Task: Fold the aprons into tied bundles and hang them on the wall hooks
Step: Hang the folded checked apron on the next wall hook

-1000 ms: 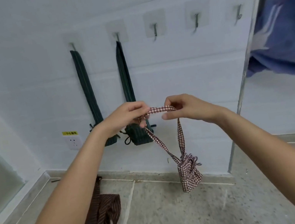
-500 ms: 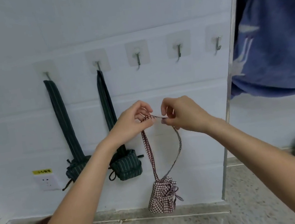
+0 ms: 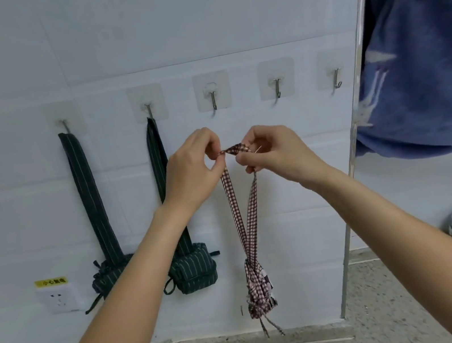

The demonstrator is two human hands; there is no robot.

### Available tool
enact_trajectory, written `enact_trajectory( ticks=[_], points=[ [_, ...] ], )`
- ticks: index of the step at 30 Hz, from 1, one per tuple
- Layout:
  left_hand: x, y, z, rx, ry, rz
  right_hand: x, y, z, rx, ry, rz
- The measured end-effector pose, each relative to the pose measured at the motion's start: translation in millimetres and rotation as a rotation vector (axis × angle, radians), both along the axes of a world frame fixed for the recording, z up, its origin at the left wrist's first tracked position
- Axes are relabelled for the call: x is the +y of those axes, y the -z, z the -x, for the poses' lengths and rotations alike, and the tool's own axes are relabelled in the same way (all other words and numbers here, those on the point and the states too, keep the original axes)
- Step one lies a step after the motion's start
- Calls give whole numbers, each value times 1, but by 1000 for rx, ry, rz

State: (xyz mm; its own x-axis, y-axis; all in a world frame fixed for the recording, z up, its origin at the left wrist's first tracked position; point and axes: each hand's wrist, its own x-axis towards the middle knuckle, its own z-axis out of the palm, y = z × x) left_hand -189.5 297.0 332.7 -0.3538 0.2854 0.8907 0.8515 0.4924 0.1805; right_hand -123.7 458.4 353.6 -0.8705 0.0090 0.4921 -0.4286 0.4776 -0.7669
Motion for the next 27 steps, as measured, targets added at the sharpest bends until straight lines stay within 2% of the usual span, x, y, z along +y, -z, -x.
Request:
enact_trajectory(
  ticks=[3, 4, 5, 7, 10, 12, 16, 20, 24, 27],
  points=[
    [4, 1, 8, 22, 31, -13, -6, -1, 5, 265, 521, -596],
    [6, 1, 9, 33, 43, -12, -9, -3, 4, 313, 602, -686],
    [7, 0, 9, 39, 60, -15, -12, -5, 3, 327, 625, -691],
    [8, -1, 8, 49, 101, -27, -16, -9, 3, 253, 554, -528],
    [6, -4, 8, 73, 154, -85, -18, -19, 0, 41, 127, 63],
    [4, -9, 11, 103, 160, -111, -14, -23, -3, 1, -29, 225],
    [-2, -19, 18, 101, 101, -140, -11, -33, 0, 89, -20, 227],
    [-6, -29, 21, 5, 52, -195, -11, -46, 3, 27, -101, 284],
    [2, -41, 12, -397, 400, -226, -15, -48, -4, 78, -227, 340],
    [6, -51, 2, -604, 581, -308, -15, -45, -8, 263, -171, 239]
  ],
)
